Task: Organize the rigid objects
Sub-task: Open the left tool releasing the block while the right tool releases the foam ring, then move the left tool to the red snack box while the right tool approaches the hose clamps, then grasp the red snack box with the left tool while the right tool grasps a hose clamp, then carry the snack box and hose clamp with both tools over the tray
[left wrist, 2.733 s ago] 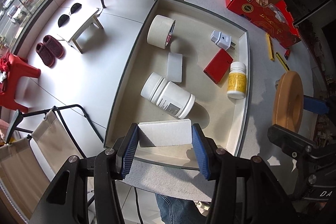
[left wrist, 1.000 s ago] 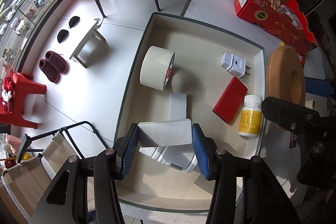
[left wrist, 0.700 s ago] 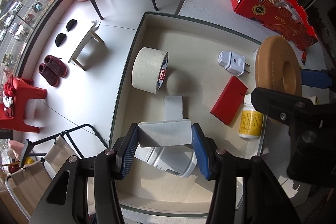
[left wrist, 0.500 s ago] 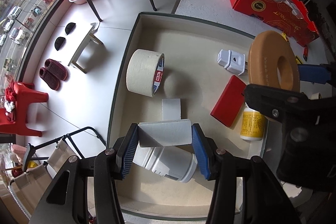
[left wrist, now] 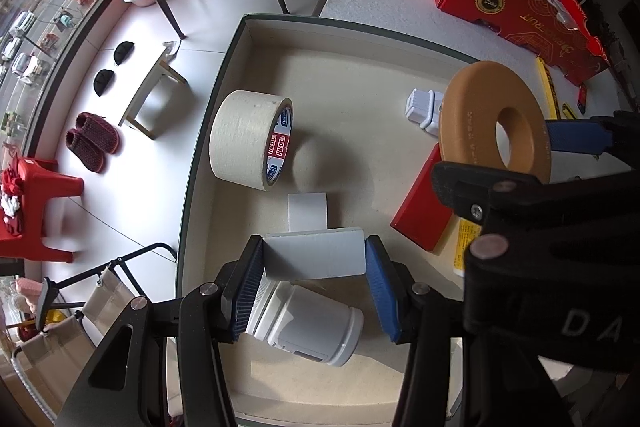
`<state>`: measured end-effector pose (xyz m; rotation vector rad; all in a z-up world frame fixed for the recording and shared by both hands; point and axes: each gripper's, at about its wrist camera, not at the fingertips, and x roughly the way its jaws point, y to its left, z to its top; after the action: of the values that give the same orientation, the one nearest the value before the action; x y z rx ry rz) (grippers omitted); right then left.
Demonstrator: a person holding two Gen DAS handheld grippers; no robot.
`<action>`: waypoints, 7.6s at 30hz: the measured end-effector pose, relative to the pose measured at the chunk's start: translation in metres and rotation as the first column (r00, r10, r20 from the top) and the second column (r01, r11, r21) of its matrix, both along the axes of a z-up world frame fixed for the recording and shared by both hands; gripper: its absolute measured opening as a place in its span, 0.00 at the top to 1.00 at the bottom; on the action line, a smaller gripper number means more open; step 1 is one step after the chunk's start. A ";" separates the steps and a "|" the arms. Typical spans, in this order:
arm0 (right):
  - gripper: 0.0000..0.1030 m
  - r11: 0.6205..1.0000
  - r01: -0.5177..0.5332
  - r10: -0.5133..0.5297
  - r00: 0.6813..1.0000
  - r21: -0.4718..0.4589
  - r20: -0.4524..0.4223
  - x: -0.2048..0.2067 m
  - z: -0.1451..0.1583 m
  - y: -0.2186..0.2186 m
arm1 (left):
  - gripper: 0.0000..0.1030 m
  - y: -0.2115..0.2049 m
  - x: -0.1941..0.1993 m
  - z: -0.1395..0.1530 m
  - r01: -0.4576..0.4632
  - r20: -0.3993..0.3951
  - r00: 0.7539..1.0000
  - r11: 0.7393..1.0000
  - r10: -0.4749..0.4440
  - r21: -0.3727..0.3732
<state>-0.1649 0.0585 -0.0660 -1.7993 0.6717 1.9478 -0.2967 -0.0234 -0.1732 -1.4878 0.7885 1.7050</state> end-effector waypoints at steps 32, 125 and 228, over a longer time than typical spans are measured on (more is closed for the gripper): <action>0.01 0.985 0.158 -0.160 0.987 -0.076 -0.032 0.080 0.019 -0.007 | 0.00 -0.020 0.026 0.015 -0.004 -0.030 1.000 1.000 0.004 -0.029; 0.59 0.899 0.438 -0.438 0.898 0.008 -0.029 0.215 -0.038 0.109 | 0.01 0.156 0.202 -0.046 0.286 0.011 0.958 0.957 -0.286 -0.043; 0.59 0.997 -0.065 0.058 0.986 -0.043 -0.157 0.070 0.066 -0.097 | 0.75 -0.100 0.028 0.051 -0.068 0.006 0.998 0.997 0.068 0.039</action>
<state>-0.0946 -0.0384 -0.0001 -1.7271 0.7260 2.1479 -0.2692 -0.1230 -0.1220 -1.5062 0.7053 1.7568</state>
